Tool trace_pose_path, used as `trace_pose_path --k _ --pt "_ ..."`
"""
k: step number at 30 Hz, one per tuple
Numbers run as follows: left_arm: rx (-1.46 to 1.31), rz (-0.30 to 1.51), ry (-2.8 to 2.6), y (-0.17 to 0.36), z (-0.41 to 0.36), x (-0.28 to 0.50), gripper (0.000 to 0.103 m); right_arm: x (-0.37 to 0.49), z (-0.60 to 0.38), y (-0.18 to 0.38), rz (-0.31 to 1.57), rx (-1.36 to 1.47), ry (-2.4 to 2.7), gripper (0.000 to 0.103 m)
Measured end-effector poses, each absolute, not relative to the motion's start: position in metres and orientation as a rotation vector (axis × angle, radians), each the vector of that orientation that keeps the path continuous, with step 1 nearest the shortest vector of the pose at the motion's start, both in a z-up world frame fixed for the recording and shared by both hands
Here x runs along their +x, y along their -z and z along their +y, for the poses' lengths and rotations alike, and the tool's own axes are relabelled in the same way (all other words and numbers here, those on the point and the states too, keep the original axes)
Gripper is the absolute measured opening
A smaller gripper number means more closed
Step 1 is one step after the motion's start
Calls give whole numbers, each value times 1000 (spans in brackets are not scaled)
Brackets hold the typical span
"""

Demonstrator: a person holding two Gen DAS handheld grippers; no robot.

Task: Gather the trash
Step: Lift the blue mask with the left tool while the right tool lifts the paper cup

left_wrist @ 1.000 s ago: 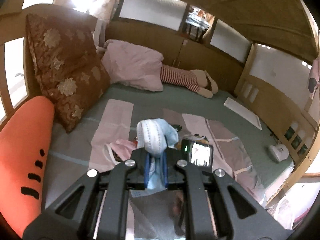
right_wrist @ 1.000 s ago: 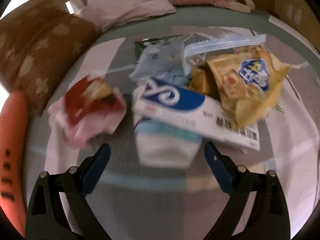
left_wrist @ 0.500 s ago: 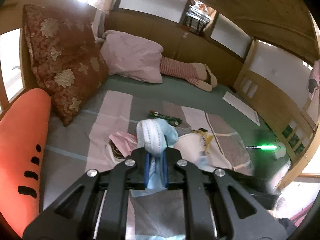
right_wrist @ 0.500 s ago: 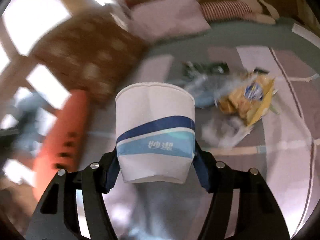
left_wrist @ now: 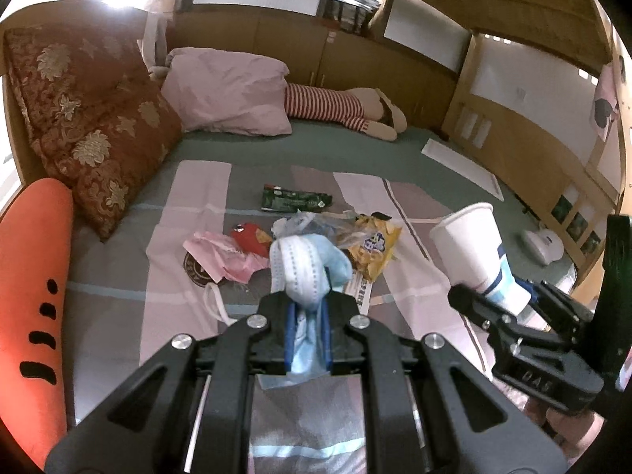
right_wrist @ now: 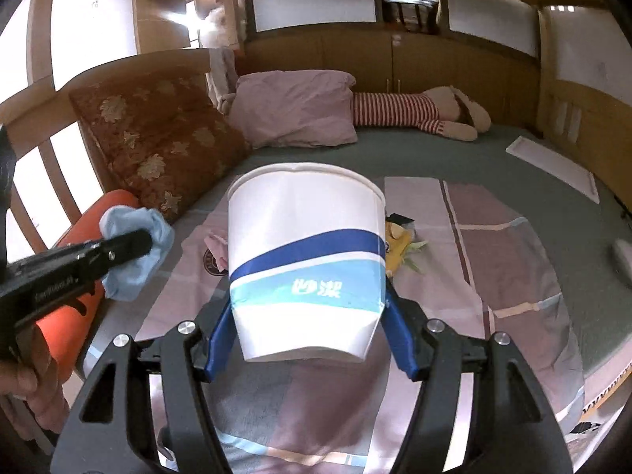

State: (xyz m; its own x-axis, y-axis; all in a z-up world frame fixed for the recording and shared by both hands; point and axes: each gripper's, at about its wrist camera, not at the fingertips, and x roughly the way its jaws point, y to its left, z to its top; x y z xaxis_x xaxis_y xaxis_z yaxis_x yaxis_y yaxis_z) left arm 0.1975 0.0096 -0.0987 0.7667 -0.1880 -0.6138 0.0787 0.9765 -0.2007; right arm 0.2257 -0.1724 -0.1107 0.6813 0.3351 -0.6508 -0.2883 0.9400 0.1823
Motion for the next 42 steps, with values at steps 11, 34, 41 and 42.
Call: trace_pose_path --k 11,34,41,42 --pt "-159 713 131 104 10 200 11 209 -182 106 742 77 -350 65" --pt "-147 774 128 127 5 215 12 206 -187 105 714 78 -353 65" --pt "-96 782 194 133 -24 213 11 144 -284 74 600 220 -231 65" --pt "-81 782 211 134 -30 211 11 126 -303 74 595 212 -187 65"
